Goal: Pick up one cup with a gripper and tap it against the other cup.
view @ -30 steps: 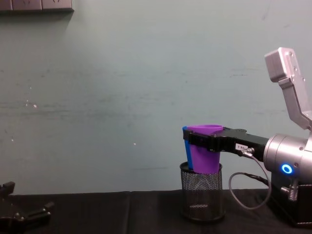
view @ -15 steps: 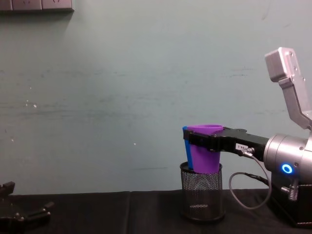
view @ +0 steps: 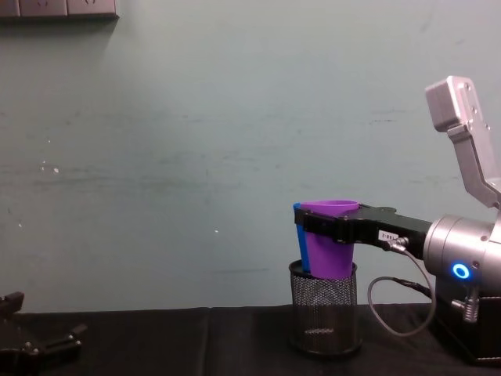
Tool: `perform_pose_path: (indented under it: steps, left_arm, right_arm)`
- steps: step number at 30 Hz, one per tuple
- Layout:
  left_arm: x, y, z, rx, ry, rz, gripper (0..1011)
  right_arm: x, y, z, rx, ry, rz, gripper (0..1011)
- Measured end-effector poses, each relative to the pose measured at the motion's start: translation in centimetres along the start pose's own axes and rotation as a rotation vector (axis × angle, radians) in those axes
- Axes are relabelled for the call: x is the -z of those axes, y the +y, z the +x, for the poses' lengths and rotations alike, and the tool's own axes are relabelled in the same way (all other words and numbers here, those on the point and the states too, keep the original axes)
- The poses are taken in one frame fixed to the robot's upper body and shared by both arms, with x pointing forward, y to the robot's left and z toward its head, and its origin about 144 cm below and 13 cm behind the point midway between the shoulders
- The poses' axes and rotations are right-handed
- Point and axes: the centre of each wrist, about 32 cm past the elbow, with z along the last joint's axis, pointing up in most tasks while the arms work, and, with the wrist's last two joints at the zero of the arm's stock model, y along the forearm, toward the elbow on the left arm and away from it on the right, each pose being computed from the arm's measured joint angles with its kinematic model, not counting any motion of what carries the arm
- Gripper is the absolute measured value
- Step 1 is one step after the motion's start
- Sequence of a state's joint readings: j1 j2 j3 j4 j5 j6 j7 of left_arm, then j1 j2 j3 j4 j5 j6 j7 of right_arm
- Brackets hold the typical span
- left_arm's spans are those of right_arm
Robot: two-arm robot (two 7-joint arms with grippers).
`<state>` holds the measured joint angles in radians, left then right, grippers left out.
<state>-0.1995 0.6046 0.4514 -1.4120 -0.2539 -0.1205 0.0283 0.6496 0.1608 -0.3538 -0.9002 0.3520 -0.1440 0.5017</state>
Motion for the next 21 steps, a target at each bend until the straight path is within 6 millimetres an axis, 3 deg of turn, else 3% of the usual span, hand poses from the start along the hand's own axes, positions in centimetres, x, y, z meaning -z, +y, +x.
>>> perform_pose_path:
  steps: [21]
  left_arm:
    - [0.00, 0.00, 0.00, 0.000, 0.000, 0.000, 1000]
  right_arm:
    - [0.00, 0.00, 0.00, 0.000, 0.000, 0.000, 746]
